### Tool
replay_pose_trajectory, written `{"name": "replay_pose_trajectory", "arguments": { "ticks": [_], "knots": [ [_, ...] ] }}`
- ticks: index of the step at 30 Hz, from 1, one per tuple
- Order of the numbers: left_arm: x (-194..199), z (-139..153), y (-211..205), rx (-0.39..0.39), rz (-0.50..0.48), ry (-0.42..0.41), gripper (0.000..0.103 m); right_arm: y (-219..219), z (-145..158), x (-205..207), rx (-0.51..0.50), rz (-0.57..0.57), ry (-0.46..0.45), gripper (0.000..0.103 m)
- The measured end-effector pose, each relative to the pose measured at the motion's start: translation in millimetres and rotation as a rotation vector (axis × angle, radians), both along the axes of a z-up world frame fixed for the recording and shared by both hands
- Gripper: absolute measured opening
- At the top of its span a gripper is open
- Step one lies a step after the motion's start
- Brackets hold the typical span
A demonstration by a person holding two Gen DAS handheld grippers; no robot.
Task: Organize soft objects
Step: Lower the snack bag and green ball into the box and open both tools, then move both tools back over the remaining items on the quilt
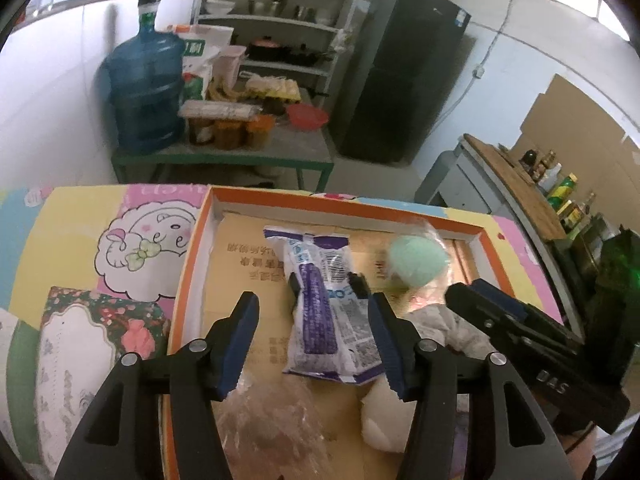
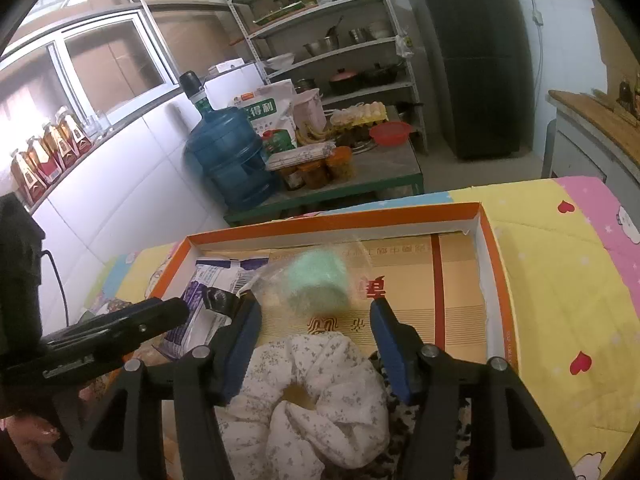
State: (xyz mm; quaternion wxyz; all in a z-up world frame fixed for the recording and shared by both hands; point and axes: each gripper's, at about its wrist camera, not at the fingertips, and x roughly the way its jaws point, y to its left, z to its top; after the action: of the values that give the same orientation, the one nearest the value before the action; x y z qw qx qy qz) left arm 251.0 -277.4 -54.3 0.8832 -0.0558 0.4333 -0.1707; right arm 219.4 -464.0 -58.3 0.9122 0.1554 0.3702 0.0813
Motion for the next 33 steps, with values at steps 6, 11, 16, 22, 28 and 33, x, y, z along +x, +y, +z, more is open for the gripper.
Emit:
{"name": "replay_pose_trajectory", "arguments": {
  "ticks": [6, 11, 16, 22, 28, 33],
  "knots": [
    [-18.5, 18.1, -0.4, 0.011, -0.027, -0.061, 0.058, -0.9, 2.8, -4.0, -0.004, -0.003, -0.012, 0.056],
    [-37.3, 31.6, 1.4, 0.021, -0.044, -0.108, 0.058, 0.4, 9.8, -13.2, -0.021, -0.008, -0.028, 0.056],
    [-55.1, 44.1, 5.1, 0.029, -0.051, -0.147, 0.058, 7.1, 27.0, -33.4, -0.046, -0.008, -0.072, 0.056],
    [-75.5, 54.8, 12.7, 0.032, -0.056, -0.181, 0.058, 19.0, 38.3, -54.5, -0.056, -0.003, -0.091, 0.056],
    [-94.3, 65.9, 25.8, 0.02, -0.057, -0.209, 0.058, 32.1, 49.2, -81.2, -0.063, -0.002, -0.114, 0.056],
    [-111.3, 73.7, 39.5, 0.018, -0.054, -0.236, 0.058, 45.2, 59.1, -98.6, -0.065, 0.001, -0.134, 0.056]
  ]
}}
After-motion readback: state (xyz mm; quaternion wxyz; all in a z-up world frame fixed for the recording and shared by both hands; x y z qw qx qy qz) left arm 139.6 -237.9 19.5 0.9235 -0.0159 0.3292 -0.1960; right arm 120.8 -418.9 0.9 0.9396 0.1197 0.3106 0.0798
